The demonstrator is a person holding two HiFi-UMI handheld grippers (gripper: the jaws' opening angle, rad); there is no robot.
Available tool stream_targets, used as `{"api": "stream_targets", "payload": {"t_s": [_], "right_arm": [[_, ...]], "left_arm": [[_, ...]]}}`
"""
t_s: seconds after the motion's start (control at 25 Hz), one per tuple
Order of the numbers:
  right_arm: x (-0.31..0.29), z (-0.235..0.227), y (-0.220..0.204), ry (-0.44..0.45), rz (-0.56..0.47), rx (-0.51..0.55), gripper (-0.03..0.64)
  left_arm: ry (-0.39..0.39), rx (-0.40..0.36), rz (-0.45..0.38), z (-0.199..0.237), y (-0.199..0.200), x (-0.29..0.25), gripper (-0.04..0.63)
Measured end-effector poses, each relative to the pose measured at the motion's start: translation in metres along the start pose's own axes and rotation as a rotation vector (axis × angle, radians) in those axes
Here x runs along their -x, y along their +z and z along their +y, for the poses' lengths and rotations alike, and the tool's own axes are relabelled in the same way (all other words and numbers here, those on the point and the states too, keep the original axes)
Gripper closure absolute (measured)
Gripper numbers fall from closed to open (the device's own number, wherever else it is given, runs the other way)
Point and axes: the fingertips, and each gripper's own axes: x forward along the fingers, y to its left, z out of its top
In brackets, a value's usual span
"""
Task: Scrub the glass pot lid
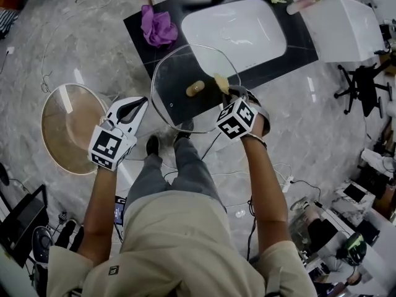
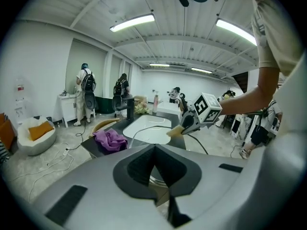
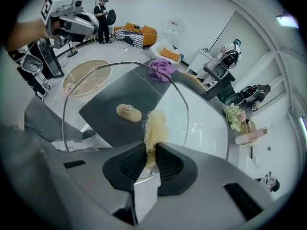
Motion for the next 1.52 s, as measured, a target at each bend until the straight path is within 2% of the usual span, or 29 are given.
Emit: {"api": "stream_targets", "payload": {"t_s": [0.4,0.92,1.24,1.52], "right_arm": [[-0.013,-0.008,-0.009,-0.022,0.039,-0.013,0.563],[-0.004,-0.009,-0.006,-0.038,0.032,-0.033,0.563],[0.036,-0.022,0.003,-0.088,-0.014,-0.083,0.563],[0.095,-0.027,0.030,-0.170,-0.117,-0.181,0.563]], "left_arm": [[0.001,0.012,0.006,0.002,-0.009,0.013,0.581],[-0.001,-0.011,-0.010,0.000,0.004,0.025,0.581],[0.003,-0.064,-0.037,-0.002,0.026,0.042,0.581],[-0.026,-0.052,-0.087,0.007,0.049,0.069,0.581]]}}
